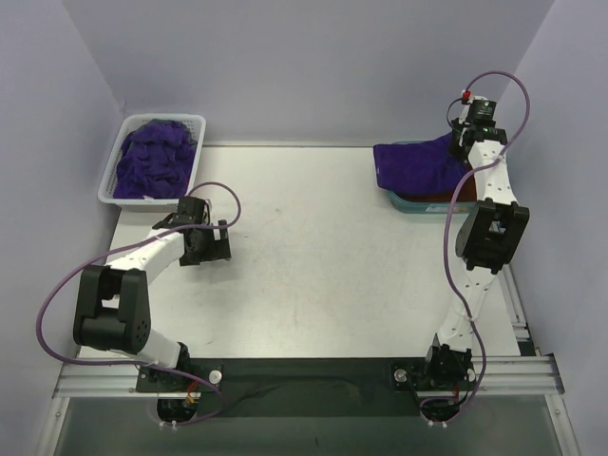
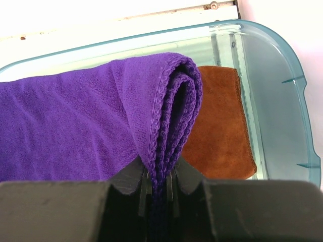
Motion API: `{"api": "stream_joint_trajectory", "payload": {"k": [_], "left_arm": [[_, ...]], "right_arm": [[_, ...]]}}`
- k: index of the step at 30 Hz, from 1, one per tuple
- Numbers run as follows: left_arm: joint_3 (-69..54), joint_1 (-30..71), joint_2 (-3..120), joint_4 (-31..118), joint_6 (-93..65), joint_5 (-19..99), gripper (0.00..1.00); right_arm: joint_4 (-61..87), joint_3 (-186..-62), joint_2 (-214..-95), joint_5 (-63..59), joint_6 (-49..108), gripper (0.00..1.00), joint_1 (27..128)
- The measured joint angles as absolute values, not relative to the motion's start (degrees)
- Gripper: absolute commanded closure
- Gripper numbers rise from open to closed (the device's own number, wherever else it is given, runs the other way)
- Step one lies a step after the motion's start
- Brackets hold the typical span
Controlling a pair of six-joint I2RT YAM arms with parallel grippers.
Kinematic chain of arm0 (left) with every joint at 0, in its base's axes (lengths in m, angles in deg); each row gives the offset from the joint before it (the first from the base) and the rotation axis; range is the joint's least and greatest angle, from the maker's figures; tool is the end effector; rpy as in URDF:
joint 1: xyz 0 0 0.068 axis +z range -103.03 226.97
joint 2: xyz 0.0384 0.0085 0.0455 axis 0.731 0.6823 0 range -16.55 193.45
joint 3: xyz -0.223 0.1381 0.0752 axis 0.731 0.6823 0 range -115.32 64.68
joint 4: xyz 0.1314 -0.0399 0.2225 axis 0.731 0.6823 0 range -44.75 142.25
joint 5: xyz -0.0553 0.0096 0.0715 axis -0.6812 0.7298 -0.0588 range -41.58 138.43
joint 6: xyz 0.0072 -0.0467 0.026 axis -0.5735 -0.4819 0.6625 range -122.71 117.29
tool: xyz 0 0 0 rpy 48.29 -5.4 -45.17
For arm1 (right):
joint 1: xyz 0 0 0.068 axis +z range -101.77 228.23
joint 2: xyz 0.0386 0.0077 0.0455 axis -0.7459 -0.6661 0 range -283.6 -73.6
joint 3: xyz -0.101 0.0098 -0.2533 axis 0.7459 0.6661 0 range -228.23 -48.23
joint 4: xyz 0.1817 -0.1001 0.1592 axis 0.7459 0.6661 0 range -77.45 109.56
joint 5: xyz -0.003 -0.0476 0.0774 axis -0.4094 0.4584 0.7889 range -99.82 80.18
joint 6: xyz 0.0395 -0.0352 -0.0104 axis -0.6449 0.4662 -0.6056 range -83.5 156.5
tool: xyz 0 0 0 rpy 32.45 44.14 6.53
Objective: Fold and stack the towels
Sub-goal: Neatly place the folded towel into the bin
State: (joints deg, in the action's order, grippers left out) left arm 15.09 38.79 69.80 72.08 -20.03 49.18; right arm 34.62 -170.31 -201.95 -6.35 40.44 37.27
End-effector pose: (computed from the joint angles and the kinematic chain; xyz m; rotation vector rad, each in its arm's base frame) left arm 0.2812 -0.0399 0.1803 -0.2181 2.6777 -0.1219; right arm 0.5210 -0.0988 0.3014 0.0894 2.0639 -0.0979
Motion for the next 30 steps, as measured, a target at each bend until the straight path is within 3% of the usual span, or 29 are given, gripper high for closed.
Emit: {"api": "stream_joint_trajectory", "payload": {"k": [18,22,24,25,29,30], "left_arm": [[15.0,38.8,69.9,72.1,-20.0,47.9,0.02],[15.0,38.8,70.1,72.1,-20.0,47.9,0.02],[15.0,38.8,70.4,72.1,-20.0,47.9,0.03],[15.0,38.8,70.5,72.1,-20.0,47.9,0.03],[15.0,38.8,70.6,72.1,-20.0,47.9,0.03],[15.0,38.8,70.6,72.1,-20.0,47.9,0.03]], "right_arm": [[34.6,-170.3,-202.0,-6.7,41.1,0.97,36.3],[34.6,-170.3,-202.0,-6.7,41.2,0.88,36.2],[34.5,-170.3,-202.1,-6.8,41.2,0.78,36.2],[34.3,-170.3,-202.3,-7.0,41.3,0.65,36.2],[32.7,-170.4,-204.2,-9.5,41.5,0.35,36.2],[32.5,-170.4,-204.8,-10.7,41.3,0.32,36.2]]}}
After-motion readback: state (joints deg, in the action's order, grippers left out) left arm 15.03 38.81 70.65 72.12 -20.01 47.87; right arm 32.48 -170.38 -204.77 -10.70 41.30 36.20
